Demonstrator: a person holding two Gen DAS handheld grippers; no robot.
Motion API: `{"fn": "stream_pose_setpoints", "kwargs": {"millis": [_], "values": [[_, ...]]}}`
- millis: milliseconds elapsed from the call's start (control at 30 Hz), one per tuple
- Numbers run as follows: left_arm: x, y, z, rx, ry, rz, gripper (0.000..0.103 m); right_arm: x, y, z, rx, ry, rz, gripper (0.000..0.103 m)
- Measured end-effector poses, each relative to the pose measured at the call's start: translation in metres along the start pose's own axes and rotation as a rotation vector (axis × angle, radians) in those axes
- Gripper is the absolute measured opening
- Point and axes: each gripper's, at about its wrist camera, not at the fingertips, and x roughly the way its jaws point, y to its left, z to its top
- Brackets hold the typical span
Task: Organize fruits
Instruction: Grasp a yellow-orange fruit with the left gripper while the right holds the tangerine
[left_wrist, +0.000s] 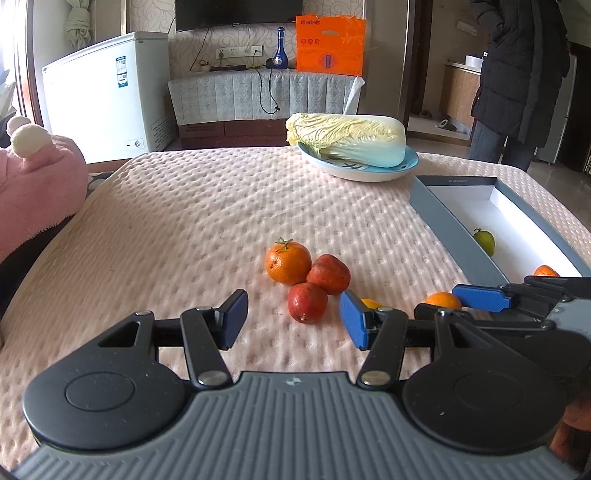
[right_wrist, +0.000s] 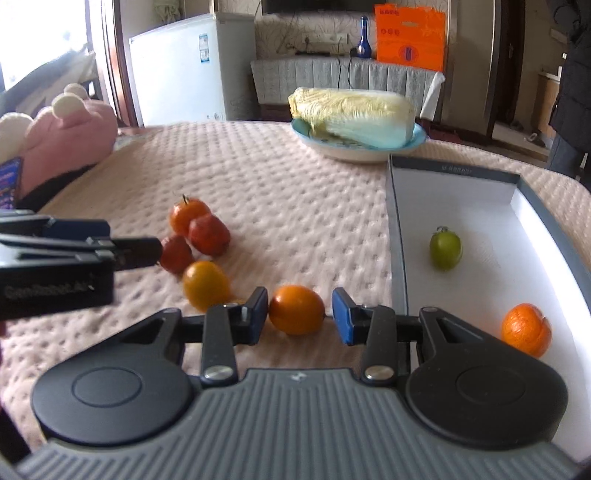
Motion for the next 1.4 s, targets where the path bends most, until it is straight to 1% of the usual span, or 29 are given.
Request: {"fn": "stream_pose_setpoints", "kwargs": {"millis": [100, 167, 233, 333, 467, 567, 667, 733, 967, 1167, 1333, 1400], "values": [[0.003, 0.0, 0.0, 0.002, 0.005, -0.005, 0.062, 0.005, 0.01, -0.002, -0.076, 0.015, -0.033, 0.043], [0.004, -0.001, -0.001, 0.009, 0.006, -0.009, 0.062, 0.005, 0.013, -0.003, -0.102, 0.023, -0.045, 0.043], [0.006, -0.002, -0.001, 0.014, 0.009, -0.009, 0.062, 0.002, 0.011, -0.004, -0.097, 0.024, -0.036, 0.04], [0.008, -0.003, -0.002, 0.01, 0.015, -0.018, 0.062, -0.005, 0.007, -0.005, -0.085, 0.031, -0.009, 0.039], [0.005, -0.01, -0.002, 0.018, 0.001, -0.059, 0.062, -0.017, 0.012, -0.009, -0.115, 0.036, 0.024, 0.039], [0.009, -0.02, -0.004, 0.03, 0.013, -0.076, 0.062, -0.027, 0.014, -0.014, -0.127, 0.042, 0.045, 0.039], [0.016, -0.029, -0.005, 0.043, 0.029, -0.063, 0.062, -0.035, 0.013, -0.017, -0.123, 0.042, 0.057, 0.039], [0.018, -0.034, -0.005, 0.046, 0.024, -0.055, 0.062, -0.039, 0.011, -0.019, -0.116, 0.044, 0.061, 0.039], [0.026, -0.043, -0.004, 0.046, 0.03, -0.058, 0.062, -0.049, 0.0, -0.022, -0.081, 0.04, 0.077, 0.039], [0.032, -0.05, -0.008, 0.066, 0.039, -0.056, 0.062, -0.054, -0.005, -0.022, -0.069, 0.034, 0.084, 0.039], [0.038, -0.056, -0.011, 0.061, 0.065, -0.064, 0.061, -0.057, -0.005, -0.022, -0.077, 0.033, 0.091, 0.039], [0.043, -0.056, -0.012, 0.047, 0.087, -0.063, 0.061, -0.056, -0.006, -0.023, -0.078, 0.039, 0.092, 0.039]]}}
